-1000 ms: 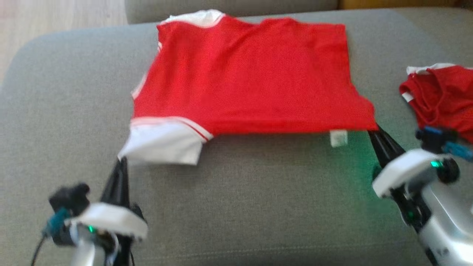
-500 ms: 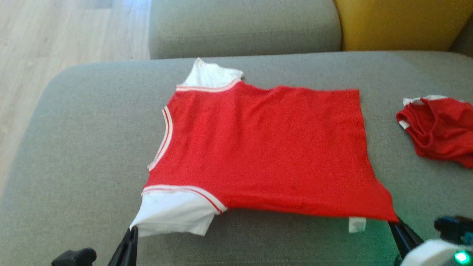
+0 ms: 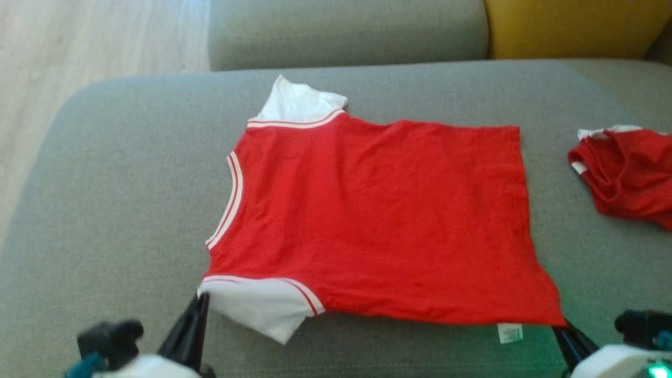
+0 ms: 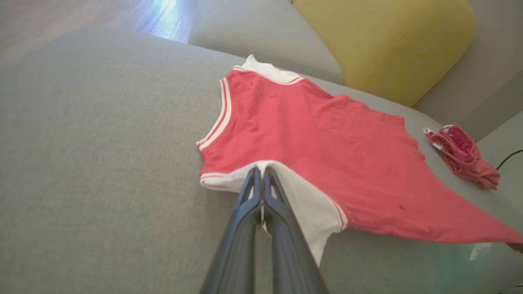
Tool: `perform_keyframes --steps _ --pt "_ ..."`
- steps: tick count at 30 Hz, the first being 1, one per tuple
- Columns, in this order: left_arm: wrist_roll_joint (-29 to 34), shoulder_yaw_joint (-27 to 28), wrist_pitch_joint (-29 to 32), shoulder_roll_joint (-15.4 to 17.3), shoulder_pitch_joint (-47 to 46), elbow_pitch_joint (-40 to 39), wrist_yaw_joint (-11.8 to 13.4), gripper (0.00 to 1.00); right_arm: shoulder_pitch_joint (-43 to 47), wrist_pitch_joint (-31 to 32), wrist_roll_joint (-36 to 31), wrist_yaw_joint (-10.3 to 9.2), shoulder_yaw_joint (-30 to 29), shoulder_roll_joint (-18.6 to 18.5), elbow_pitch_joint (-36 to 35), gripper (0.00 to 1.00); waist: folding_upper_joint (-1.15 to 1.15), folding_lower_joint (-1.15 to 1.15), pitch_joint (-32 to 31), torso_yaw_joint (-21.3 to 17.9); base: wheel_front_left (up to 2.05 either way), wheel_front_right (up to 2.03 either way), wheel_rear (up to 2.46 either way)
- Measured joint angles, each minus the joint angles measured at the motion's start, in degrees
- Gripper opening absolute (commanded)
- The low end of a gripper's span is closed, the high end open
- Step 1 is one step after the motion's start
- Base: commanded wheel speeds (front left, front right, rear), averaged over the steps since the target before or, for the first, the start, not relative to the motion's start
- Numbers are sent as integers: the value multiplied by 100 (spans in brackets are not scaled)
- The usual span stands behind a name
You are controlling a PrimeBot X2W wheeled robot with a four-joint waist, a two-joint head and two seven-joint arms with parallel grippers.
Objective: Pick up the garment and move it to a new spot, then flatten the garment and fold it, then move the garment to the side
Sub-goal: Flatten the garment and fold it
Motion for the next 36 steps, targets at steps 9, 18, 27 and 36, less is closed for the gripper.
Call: perform_keyframes --steps 9,18,27,36 --pt "-211 29 162 98 -1784 655 -323 0 -1222 383 71 0 -52 -62 197 0 0 0 700 -112 0 0 0" --pt "-415 57 99 56 -2931 1797 -571 0 -2179 320 261 0 120 -315 875 0 0 0 1337 -198 0 0 0" --pt "-703 205 -176 -65 -3421 2390 -675 100 -2687 -332 600 0 396 -408 1225 100 0 0 1620 -246 0 0 0" --pt "34 207 -1410 -83 -3432 2458 -410 100 -2576 -980 644 0 388 -404 948 100 0 1 1527 -275 0 0 0"
